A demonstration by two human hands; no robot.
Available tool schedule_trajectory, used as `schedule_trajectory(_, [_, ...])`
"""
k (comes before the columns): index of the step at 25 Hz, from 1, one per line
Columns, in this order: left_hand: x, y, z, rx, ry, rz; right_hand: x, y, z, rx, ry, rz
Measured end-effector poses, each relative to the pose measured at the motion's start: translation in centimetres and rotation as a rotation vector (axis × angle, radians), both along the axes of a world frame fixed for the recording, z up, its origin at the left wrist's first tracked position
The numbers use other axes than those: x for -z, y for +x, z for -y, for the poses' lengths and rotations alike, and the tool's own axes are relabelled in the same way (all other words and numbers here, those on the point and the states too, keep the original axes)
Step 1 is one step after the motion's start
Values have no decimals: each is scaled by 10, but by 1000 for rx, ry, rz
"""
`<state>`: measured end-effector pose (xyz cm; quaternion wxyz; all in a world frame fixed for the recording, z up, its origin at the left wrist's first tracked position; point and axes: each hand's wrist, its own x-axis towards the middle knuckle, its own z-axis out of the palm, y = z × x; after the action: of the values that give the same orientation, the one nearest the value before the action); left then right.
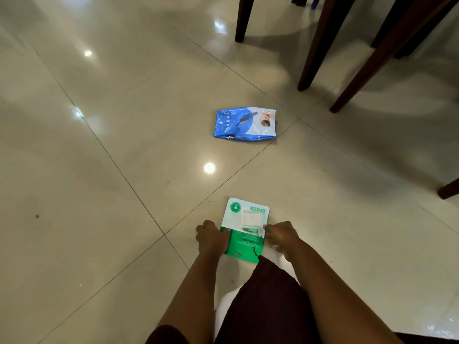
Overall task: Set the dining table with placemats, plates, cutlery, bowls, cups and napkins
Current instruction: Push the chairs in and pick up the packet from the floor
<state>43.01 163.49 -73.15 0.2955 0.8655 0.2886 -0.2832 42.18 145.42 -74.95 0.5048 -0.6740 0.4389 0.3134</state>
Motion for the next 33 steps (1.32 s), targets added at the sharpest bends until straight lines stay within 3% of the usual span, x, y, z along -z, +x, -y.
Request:
schedule_trajectory(5, [12, 8, 3, 48, 17, -39, -16, -4, -4, -30, 22, 23])
schedule_trajectory(8, [18, 10, 0, 13, -103, -47, -18, -4, -7, -34, 53, 63])
schedule_trajectory(11, [-19, 27, 1, -19, -216, 2, -50, 8, -5, -22, -53, 136])
schedule_trajectory(17, [-208, 64, 27, 10, -269, 203, -223, 31, 24, 131, -35, 253])
schedule_trajectory(23, [-447, 56, 52, 17, -318, 450, -458, 29, 55, 22, -137, 413])
schedule_trajectory(29, [-664, 23, 83, 168, -335, 480, -689, -18, 78, -7, -308, 493])
schedule_trajectory(33, [-733, -23, 111, 245, -358, 444, -768, -76, 102, 28, -384, 471])
